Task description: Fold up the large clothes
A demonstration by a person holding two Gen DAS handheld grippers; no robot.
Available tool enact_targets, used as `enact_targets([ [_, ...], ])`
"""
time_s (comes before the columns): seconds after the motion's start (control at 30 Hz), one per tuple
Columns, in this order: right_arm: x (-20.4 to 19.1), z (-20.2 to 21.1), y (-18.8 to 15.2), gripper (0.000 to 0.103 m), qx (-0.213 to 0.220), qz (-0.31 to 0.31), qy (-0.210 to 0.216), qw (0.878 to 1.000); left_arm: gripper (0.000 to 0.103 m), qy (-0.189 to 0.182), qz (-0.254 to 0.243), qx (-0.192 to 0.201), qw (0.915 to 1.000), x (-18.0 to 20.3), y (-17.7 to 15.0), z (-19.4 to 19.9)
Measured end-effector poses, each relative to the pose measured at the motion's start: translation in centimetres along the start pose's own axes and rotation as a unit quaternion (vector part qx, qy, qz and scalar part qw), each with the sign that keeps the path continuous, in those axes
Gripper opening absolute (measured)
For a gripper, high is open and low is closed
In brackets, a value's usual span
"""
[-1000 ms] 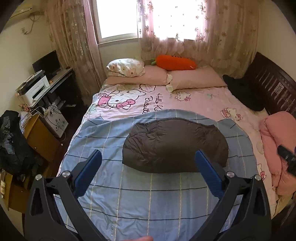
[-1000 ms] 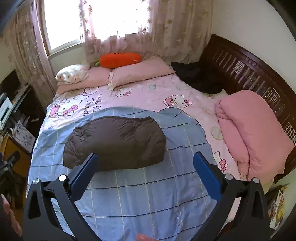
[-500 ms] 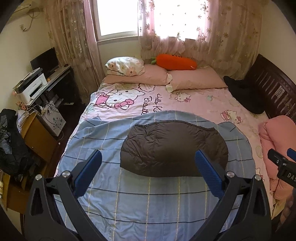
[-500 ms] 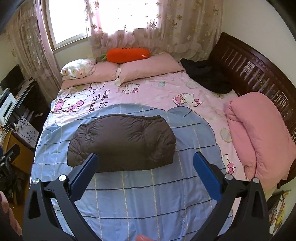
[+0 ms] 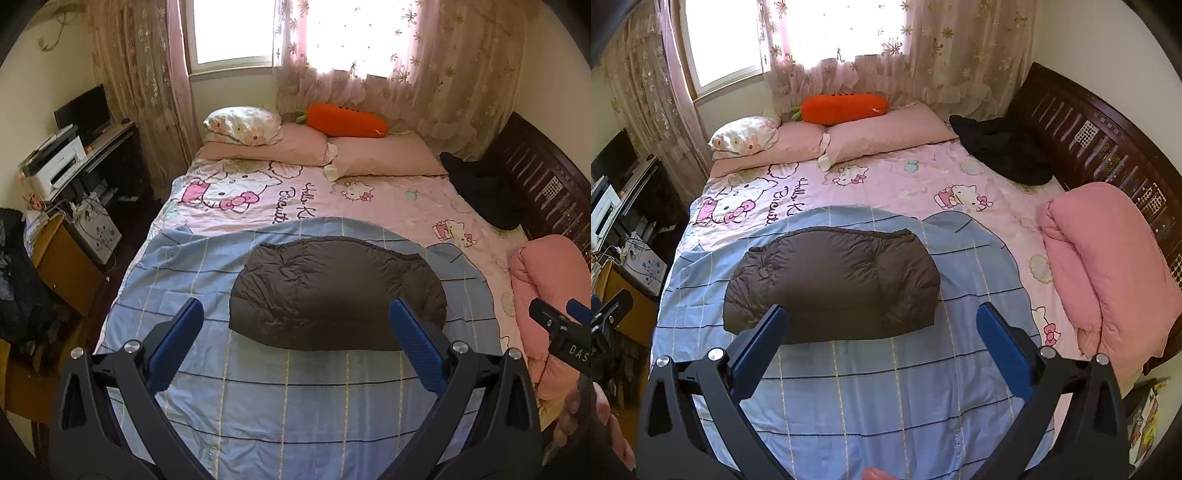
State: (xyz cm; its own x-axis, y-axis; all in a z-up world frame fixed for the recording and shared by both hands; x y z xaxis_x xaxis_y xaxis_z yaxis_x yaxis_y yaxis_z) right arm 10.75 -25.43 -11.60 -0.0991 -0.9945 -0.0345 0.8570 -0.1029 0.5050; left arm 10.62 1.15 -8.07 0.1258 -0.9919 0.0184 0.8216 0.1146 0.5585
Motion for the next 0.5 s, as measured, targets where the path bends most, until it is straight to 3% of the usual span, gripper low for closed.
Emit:
enact_targets([
  [0.5, -0.08, -0.52, -0.49, 0.102, -0.007, 0.003, 0.002, 1.0, 0.101, -0.007, -0.012, -0.006, 0.9999, 0.78, -0.55, -0.36],
])
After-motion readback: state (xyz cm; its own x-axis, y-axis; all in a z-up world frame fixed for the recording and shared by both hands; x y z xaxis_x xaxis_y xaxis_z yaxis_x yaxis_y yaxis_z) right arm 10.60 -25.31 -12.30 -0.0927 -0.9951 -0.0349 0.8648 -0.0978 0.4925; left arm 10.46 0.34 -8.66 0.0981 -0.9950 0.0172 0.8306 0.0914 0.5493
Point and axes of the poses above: each gripper's, at about its wrist camera, not at the fingertips, and z roughly against the way its jaws point, x to its right, y to its top, the point moved 10 cm from there along -z, roughly the way its jaws point, and after that the axes turned 7 degrees about -x, right-handed, at the moved point
